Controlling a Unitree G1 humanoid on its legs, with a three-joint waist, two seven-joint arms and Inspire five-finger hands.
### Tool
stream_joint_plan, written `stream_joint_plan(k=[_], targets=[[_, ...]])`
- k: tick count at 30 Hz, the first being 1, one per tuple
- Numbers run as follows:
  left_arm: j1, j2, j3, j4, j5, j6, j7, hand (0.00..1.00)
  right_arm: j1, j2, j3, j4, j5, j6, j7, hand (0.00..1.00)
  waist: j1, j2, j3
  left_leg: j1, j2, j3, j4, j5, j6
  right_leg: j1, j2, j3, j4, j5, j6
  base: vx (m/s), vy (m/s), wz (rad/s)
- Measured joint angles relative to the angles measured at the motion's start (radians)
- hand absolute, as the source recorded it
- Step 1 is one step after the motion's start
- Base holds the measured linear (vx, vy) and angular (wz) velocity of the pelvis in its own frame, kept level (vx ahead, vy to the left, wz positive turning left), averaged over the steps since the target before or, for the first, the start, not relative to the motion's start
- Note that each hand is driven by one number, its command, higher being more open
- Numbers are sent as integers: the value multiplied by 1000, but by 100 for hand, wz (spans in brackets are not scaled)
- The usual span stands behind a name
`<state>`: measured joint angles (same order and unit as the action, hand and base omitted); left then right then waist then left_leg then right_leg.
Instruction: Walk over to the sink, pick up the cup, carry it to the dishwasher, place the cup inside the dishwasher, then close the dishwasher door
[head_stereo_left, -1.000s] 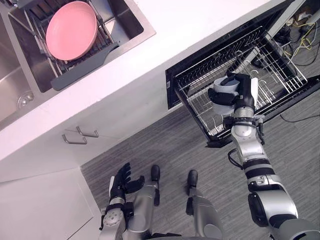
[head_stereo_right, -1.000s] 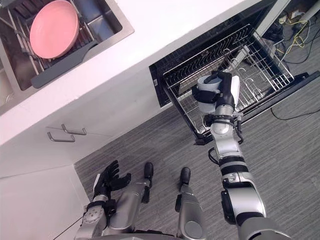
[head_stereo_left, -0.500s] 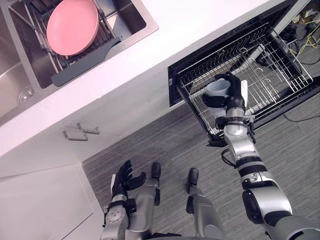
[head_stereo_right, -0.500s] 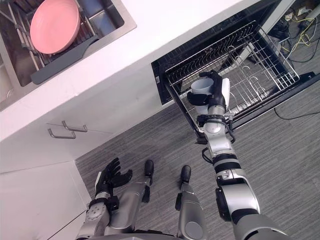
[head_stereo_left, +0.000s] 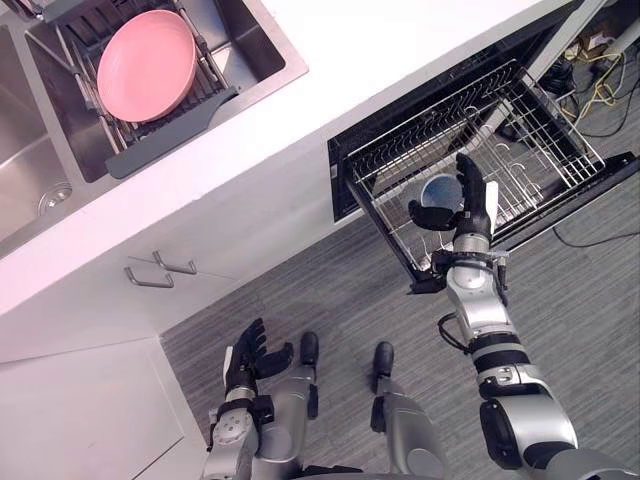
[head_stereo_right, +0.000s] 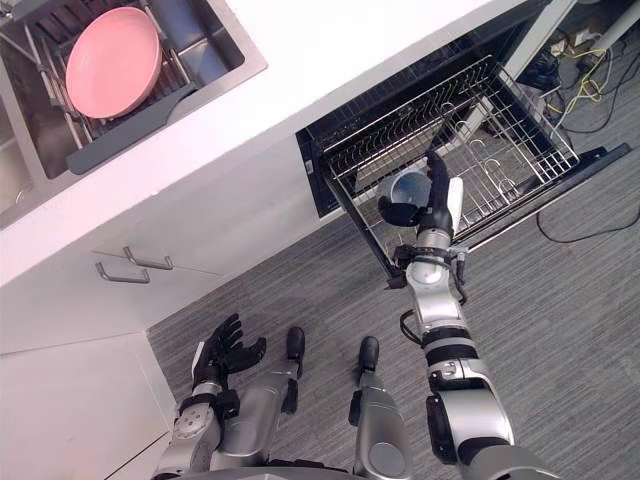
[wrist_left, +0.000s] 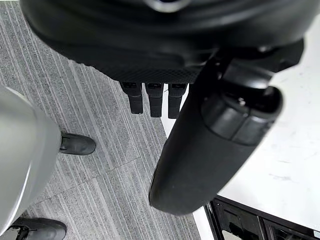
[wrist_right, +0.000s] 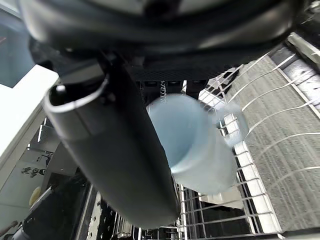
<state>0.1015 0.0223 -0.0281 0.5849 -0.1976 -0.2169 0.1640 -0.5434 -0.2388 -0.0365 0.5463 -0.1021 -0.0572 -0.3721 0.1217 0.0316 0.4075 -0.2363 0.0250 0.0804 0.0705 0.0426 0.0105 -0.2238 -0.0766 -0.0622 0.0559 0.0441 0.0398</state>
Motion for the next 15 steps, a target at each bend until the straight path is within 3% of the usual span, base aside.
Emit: stream_joint_plan(k=[15], targets=[[0, 11, -2, 9, 2, 12, -12, 90, 43, 40, 4, -2, 0, 0, 15, 90, 0, -17, 4, 25, 2, -9, -35, 26, -3, 13, 4, -9, 0, 4, -3, -2, -3, 1]])
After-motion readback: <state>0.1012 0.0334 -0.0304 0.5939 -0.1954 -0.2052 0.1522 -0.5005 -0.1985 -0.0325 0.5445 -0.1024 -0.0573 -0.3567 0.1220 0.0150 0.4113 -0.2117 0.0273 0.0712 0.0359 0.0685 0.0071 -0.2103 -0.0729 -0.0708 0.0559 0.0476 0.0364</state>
